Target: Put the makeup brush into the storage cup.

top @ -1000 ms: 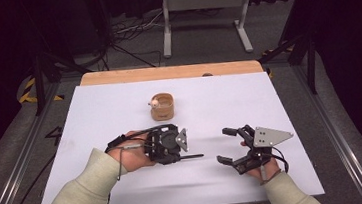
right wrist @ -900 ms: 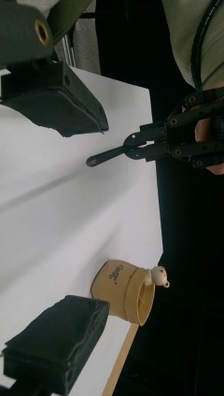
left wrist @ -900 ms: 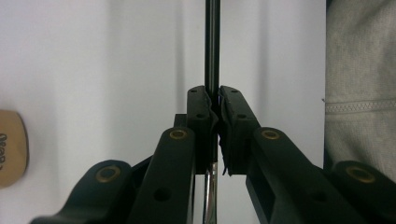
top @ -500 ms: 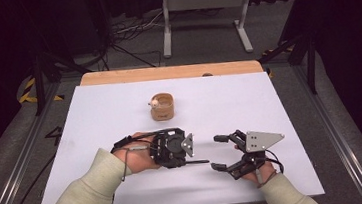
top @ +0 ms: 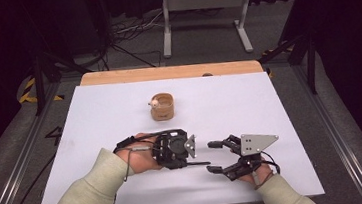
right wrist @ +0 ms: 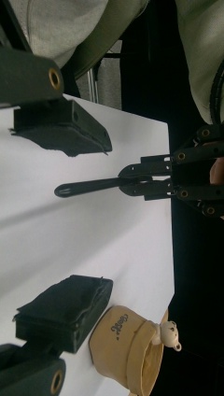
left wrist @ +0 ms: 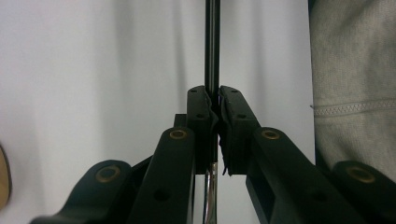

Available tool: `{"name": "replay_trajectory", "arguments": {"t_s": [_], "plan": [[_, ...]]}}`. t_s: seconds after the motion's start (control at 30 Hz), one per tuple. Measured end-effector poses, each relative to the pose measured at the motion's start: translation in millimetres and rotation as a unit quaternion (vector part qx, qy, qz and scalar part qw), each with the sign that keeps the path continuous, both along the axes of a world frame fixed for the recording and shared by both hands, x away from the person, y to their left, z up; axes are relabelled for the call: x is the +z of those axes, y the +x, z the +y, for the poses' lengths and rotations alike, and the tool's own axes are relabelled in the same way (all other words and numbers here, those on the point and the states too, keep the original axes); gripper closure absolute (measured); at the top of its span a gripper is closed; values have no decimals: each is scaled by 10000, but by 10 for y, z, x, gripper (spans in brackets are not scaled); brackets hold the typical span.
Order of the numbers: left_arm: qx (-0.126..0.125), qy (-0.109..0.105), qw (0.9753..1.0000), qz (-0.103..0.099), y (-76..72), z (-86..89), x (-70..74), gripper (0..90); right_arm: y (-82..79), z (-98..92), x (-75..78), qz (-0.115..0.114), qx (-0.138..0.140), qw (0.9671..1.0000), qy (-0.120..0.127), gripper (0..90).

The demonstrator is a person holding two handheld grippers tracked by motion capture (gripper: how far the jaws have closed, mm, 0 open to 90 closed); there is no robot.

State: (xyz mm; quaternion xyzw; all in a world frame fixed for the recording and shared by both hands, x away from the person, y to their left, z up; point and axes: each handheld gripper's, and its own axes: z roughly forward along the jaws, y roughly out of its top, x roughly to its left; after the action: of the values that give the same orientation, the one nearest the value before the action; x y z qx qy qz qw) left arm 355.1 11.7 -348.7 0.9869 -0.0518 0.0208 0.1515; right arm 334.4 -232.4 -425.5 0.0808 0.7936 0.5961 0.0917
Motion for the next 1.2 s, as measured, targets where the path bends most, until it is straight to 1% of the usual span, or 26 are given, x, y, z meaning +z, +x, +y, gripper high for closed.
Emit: {"name": "replay_trajectory", "arguments": {"t_s": [0.03,0.13,0.17,0.2,0.43,0.47,0.57,0.77,0.9,1.07,1.2], "plan": [[0,0,10000,0,0,0,0,834,0,0,0,0,0,10000,0,306],[24,14,10000,5,-1,-5,-7,834,-7,17,-1,33,46,10000,0,378],[22,15,10000,6,0,-6,-8,834,-12,31,-1,34,96,9999,-45,419],[19,16,10000,7,1,-7,-9,834,-12,31,-1,34,96,9999,-45,419],[35,51,10000,19,3,-11,-17,834,-15,76,-10,65,240,9993,-273,534],[27,99,9999,-18,3,-12,-12,834,-15,78,-10,64,260,9992,-288,545],[8,82,10000,4,4,-14,-24,834,-17,85,-10,80,304,9989,-348,599],[42,96,9999,14,0,-17,-28,834,-16,97,-13,95,350,9980,-526,671],[9,113,9999,-17,4,-22,-28,834,-20,105,-14,96,397,9973,-617,727],[34,128,9999,28,1,-23,-31,834,-18,101,-12,121,404,9971,-636,762],[-9,140,9999,28,-3,-27,-27,834,-13,93,-10,159,417,9968,-670,825]]}}
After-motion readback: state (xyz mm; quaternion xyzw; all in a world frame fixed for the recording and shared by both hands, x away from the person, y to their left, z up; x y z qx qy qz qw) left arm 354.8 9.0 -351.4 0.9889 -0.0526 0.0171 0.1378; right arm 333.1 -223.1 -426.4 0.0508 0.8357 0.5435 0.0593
